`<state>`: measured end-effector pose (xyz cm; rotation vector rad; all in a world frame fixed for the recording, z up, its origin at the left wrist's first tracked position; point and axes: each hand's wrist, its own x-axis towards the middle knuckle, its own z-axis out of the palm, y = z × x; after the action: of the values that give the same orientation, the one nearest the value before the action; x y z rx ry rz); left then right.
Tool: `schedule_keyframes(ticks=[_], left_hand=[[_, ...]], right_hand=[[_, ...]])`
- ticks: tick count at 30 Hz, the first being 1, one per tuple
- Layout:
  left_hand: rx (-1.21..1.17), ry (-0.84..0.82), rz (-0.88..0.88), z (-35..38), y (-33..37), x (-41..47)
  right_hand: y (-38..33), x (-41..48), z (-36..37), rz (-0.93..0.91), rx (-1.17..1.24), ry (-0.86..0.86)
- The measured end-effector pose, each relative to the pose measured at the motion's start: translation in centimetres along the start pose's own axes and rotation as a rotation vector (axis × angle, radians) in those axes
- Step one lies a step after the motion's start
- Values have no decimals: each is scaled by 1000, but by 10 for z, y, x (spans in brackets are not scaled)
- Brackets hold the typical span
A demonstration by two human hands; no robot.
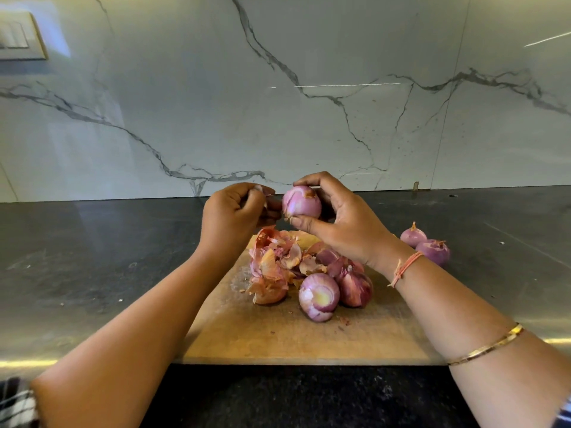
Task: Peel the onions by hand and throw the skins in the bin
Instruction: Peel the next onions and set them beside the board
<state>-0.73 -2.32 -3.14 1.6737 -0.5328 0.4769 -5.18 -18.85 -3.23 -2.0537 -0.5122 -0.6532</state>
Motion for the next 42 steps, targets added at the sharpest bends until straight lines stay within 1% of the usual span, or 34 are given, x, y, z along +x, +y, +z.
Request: schedule_keyframes(ticks=[2, 4, 6, 13, 18, 24, 27, 36, 42], left_hand=[[93, -27, 56, 1, -1, -2], [240, -83, 129, 3, -5, -4], [321, -134, 162, 3, -6, -6], [134, -203, 169, 3, 6, -12], [239, -169, 267, 2, 5, -11], [389, -179, 357, 0, 4, -9], [454, -178, 376, -1, 4, -7], [488, -201, 471, -3, 2, -4], [538, -199, 477, -2, 0, -3]], right_hand=[[0, 0, 0, 5, -1, 8], [1, 0, -1, 12, -6, 18], [2, 0, -1, 18, -11, 20], [2, -1, -1, -16, -65, -19], [4, -1, 0, -39, -108, -44], [4, -2, 0, -38, -140, -53], [3, -2, 1, -39, -147, -59], [2, -3, 0, -48, -148, -75], [4, -3, 0, -49, -152, -80]])
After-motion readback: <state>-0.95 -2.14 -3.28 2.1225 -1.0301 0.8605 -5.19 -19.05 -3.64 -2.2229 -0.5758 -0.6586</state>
